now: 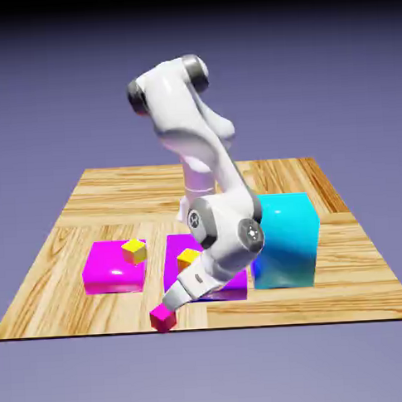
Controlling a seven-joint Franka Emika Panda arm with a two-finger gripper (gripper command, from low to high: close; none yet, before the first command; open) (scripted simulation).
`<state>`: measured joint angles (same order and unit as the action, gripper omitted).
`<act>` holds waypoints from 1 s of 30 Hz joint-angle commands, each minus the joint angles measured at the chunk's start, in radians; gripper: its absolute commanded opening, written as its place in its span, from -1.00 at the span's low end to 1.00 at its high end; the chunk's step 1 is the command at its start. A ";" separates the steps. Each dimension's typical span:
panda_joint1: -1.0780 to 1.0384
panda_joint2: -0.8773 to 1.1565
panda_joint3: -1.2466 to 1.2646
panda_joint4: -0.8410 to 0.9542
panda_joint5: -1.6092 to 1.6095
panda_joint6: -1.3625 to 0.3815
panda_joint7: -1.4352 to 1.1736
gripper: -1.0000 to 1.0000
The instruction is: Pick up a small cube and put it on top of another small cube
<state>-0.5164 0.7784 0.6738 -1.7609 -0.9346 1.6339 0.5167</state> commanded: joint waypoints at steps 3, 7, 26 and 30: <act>-0.043 0.109 0.054 0.085 -0.075 -0.113 -0.018 0.00; -0.088 0.176 0.011 0.034 -0.153 -0.032 0.017 -1.00; 0.099 -0.249 -0.499 -0.076 0.514 -0.122 -0.071 -1.00; 0.178 -0.320 -0.644 -0.136 0.647 -0.122 -0.026 -1.00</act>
<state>-0.3387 0.4583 0.0299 -1.8964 -0.2861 1.5119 0.4911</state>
